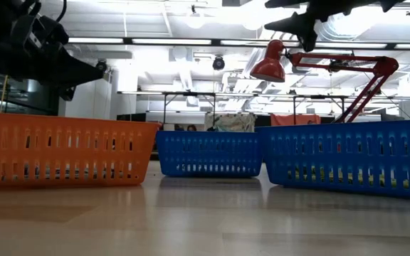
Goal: Sort crayons
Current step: Return to Home Position
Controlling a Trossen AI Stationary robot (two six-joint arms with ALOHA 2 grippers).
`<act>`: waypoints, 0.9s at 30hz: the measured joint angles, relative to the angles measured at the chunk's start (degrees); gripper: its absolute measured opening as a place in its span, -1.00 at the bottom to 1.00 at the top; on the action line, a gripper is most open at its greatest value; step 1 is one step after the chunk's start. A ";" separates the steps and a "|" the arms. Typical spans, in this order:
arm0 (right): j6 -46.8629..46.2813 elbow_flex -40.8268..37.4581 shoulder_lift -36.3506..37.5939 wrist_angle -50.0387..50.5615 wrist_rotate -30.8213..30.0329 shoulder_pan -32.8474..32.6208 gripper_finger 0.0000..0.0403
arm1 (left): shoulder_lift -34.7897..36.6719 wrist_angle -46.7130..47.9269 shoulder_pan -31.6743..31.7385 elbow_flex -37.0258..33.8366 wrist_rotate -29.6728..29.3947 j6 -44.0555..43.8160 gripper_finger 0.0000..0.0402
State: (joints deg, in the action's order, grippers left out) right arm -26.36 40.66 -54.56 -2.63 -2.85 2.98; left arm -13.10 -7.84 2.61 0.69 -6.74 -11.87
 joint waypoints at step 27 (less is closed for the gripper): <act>9.04 -28.90 46.77 1.74 3.39 0.00 -0.56 | 0.00 0.31 0.00 0.00 -0.04 0.04 -1.00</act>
State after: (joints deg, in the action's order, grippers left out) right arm -17.32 11.77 -7.79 -0.89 0.53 2.98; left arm -13.10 -7.53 2.61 0.69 -6.79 -11.84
